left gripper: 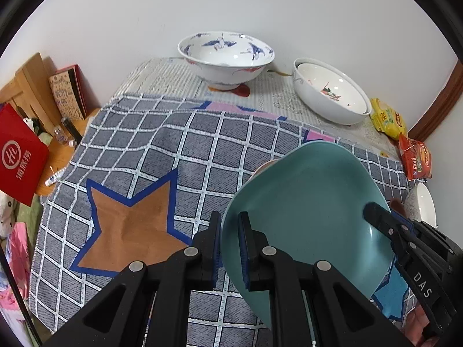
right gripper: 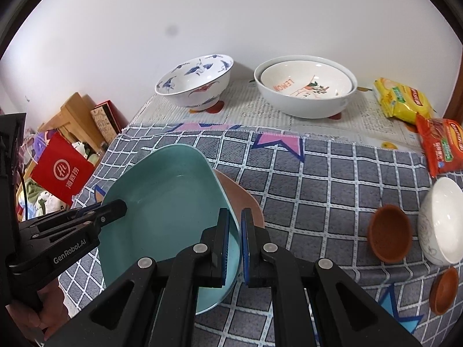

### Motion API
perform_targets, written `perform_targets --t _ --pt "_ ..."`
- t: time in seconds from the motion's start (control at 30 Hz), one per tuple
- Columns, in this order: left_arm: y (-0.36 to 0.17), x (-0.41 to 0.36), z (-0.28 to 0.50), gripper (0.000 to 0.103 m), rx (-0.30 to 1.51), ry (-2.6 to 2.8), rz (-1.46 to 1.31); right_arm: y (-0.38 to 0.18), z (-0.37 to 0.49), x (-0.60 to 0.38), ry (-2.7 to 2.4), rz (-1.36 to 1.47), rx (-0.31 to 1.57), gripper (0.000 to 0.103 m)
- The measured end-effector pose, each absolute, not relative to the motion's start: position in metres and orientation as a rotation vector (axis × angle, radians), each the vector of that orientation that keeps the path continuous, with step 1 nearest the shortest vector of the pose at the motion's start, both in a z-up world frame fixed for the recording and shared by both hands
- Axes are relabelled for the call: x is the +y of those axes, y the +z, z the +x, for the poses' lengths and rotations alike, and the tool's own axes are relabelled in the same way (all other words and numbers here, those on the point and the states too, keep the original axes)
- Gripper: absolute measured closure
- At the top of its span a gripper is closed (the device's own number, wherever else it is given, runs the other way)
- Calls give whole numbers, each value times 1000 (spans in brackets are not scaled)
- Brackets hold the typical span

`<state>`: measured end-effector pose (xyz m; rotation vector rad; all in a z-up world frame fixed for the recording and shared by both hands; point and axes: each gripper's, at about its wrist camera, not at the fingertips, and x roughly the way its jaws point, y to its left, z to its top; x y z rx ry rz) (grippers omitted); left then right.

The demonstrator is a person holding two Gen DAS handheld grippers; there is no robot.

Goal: Organize plates and bowls
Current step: 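Carry the teal plate over and lower it onto the pink plate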

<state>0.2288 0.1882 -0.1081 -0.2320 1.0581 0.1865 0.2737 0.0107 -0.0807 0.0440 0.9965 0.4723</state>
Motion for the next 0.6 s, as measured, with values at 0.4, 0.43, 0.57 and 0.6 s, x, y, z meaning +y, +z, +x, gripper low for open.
perform_targets --t 0.4,0.43,0.57,0.6 --pt "-132 191 239 91 1096 177 -255 -107 292 15 517 9 1036 95" --pt "-133 191 240 91 1100 176 -255 -109 293 14 520 6 1040 95" --pt "-138 189 242 91 1101 181 -246 -112 297 13 536 -15 1037 95" --pt "-138 189 242 91 1102 184 -244 -113 297 14 540 -23 1036 95"
